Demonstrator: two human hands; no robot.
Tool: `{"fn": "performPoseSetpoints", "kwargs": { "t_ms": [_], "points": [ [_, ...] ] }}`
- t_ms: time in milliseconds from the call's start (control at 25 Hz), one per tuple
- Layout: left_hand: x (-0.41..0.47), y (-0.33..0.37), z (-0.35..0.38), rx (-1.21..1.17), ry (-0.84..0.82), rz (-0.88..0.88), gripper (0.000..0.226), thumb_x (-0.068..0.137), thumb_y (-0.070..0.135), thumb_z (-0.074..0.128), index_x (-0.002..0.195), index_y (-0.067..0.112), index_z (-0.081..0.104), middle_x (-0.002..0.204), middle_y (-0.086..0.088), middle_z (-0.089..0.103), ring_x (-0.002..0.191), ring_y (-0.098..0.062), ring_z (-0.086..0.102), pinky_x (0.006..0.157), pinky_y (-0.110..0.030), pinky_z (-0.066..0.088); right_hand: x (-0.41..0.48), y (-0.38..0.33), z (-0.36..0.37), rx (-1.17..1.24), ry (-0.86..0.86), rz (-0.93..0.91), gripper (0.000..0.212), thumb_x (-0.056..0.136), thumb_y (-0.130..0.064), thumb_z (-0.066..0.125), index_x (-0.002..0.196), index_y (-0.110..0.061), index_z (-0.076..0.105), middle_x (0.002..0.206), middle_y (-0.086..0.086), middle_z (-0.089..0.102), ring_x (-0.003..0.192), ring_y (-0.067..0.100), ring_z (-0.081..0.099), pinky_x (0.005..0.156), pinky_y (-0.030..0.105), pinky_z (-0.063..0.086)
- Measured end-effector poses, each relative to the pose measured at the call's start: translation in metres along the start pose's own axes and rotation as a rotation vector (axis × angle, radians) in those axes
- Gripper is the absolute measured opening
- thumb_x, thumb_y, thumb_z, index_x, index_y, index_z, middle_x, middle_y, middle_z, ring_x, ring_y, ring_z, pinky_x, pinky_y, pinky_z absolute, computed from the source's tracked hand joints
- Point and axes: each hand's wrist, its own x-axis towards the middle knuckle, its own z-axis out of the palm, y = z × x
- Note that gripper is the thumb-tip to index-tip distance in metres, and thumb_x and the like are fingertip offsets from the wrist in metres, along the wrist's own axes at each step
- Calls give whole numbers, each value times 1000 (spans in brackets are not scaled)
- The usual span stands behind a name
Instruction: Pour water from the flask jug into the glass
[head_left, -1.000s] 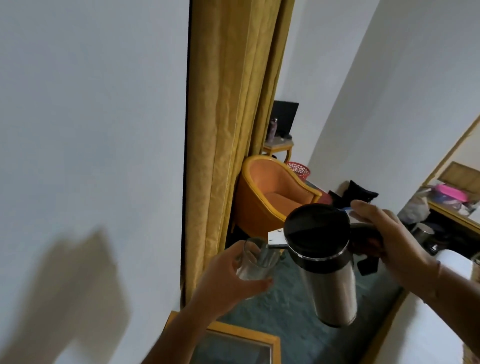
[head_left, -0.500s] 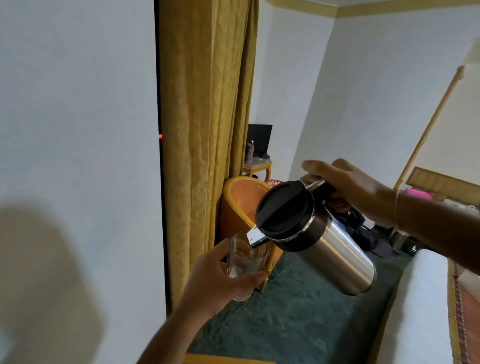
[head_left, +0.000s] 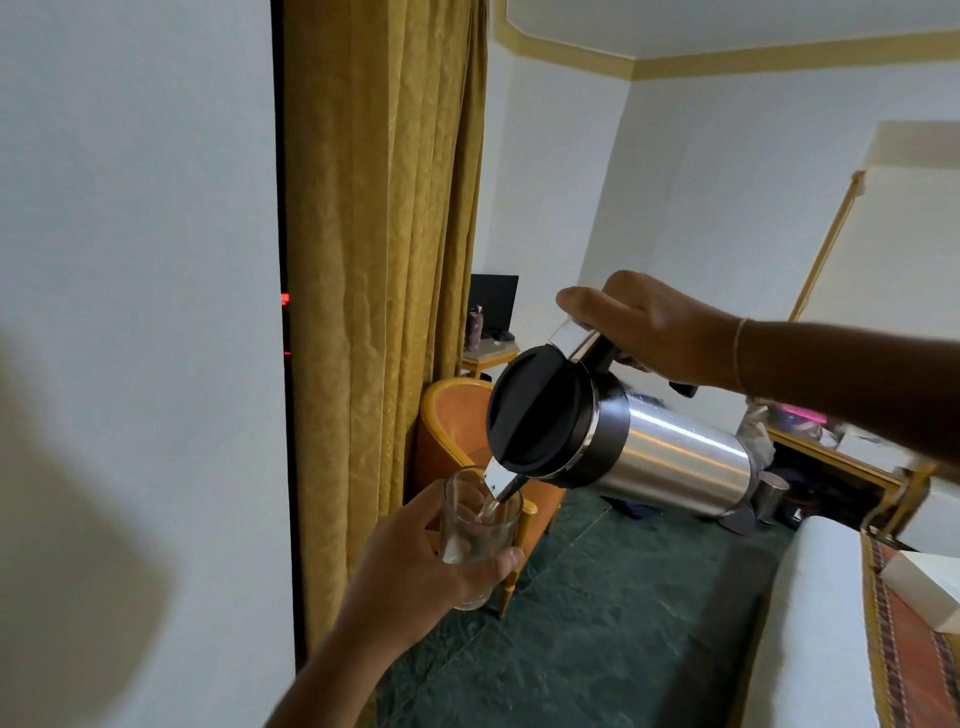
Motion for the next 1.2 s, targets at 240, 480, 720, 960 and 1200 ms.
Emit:
{"fn": "performPoseSetpoints", "kwargs": {
  "t_ms": [240,480,720,960,1200],
  "points": [
    [8,2,3,2,-6,28,60,67,76,94,117,52,72,105,31,86,90,6,84,66,-14,66,15,-8,-4,-109,-9,-67,63,102,-46,41,46,-22,26,32,-9,25,35,9,19,49,32,24],
    [9,-1,1,-20,-7,15,64,63,84,90,116,53,72,108,30,86,93,4,85,69,-18,67,22,-16,-12,-203,-3,-98,59,94,-53,34,46,-20,24,31,-7,26,34,12,21,48,27,24],
    [7,-8,3,-6,-5,-7,62,66,76,96,118,51,72,109,29,86,93,2,86,71,-21,70,23,-14,-19,-226,17,-92,65,108,-38,41,48,-19,24,30,-6,23,32,12,22,48,28,21],
    [8,-11,7,9,-4,-33,70,58,88,90,116,52,72,106,32,85,92,5,84,76,-30,73,20,-16,-26,-278,18,-107,63,107,-37,40,49,-19,23,37,-10,19,31,12,23,47,28,20],
    [7,-9,11,47,2,-51,77,51,95,86,113,53,72,107,36,82,95,8,81,76,-29,74,19,-19,-33,-321,16,-142,64,108,-33,40,48,-18,24,45,-7,19,35,10,16,46,25,19]
  ]
}}
